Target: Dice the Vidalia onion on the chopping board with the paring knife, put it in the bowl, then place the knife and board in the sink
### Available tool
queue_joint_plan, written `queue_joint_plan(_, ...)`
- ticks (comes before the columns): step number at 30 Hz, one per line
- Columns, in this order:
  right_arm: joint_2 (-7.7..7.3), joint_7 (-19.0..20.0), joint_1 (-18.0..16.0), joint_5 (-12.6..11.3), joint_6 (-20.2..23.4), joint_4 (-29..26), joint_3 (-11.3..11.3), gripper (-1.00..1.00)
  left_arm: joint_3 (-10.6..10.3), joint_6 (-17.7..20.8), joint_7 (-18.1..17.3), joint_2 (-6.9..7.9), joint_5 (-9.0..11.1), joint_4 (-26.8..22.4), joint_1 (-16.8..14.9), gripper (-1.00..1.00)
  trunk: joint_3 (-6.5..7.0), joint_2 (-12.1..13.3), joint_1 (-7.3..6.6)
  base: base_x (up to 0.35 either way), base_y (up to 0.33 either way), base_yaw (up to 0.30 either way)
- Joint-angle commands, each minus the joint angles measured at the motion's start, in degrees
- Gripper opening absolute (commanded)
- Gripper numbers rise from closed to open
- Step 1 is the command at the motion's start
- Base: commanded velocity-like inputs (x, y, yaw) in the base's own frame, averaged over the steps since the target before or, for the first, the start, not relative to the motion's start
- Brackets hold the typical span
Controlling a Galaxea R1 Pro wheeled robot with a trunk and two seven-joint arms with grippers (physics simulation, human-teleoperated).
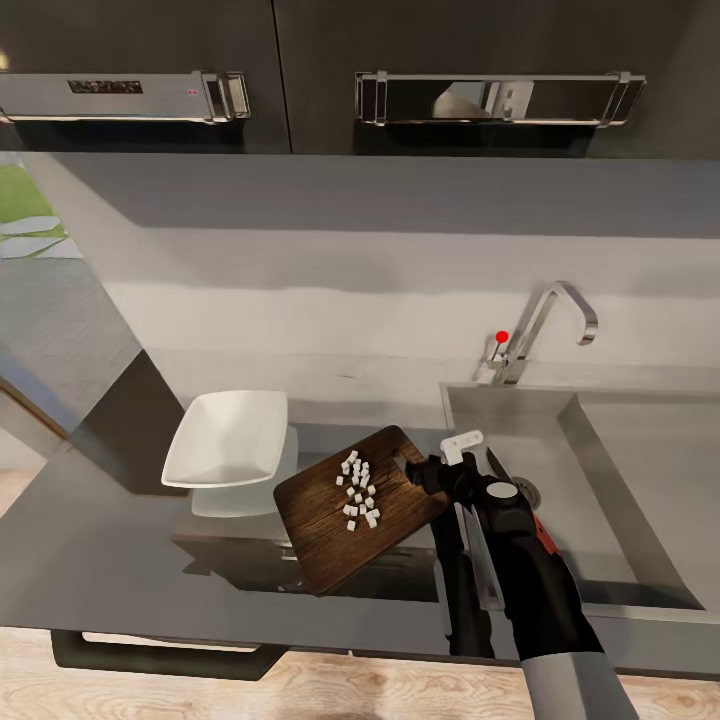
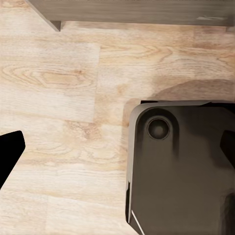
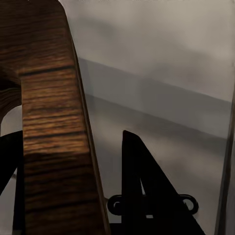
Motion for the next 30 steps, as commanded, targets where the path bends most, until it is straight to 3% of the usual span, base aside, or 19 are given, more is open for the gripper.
queue_joint_plan(1, 0.01, 0.6, 0.0, 1.9, 0.2, 0.1, 0.0, -1.00, -0.5, -0.1, 0.2, 0.04, 0.5, -0.1, 0.0, 1.00, -0.09, -0.1, 0.04, 0.000, 0.000, 0.000)
queue_joint_plan(30, 0.01, 0.6, 0.0, 1.9, 0.2, 0.2, 0.0, -1.00, -0.5, -0.1, 0.2, 0.02, 0.5, -0.1, 0.0, 1.00, 2.12, -0.1, 0.04, 0.000, 0.000, -0.092)
